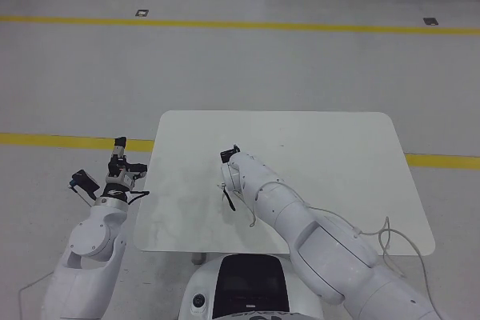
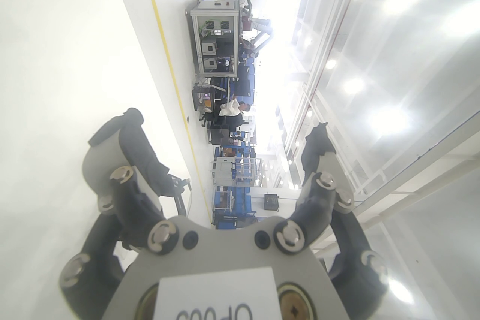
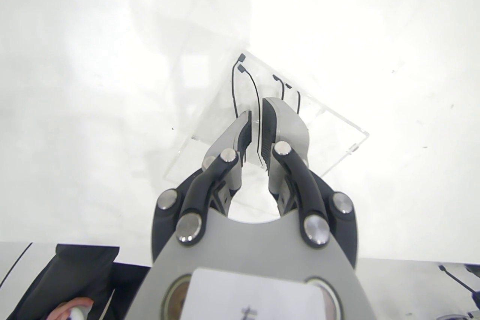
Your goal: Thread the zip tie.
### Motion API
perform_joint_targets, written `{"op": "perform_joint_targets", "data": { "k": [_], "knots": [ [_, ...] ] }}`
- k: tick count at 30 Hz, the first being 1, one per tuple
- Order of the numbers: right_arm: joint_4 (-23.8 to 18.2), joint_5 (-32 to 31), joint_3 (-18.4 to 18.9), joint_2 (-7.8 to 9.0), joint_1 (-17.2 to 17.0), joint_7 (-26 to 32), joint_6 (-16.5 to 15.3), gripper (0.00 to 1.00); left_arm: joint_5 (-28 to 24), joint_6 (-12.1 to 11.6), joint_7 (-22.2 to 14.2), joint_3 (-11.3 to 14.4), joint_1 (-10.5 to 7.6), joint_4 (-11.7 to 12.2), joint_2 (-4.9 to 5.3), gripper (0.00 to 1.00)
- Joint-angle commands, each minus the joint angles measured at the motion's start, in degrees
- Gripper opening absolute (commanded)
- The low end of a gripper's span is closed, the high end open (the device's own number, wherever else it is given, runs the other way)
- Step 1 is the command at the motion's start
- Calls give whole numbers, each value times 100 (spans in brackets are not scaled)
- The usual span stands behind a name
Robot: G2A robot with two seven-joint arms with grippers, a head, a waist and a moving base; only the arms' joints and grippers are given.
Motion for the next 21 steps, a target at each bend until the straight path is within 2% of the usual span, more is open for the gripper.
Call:
{"op": "perform_joint_targets", "data": {
  "k": [1,14,21],
  "knots": [
    [13,-6,8,-5,3,-5,0,0,0,0,0,0,0,0,0,100],
    [6,-31,204,8,128,-196,0,0,0,0,0,0,0,0,0,100],
    [-302,-85,364,102,90,-263,0,0,0,0,0,0,0,0,0,100]
  ]
}}
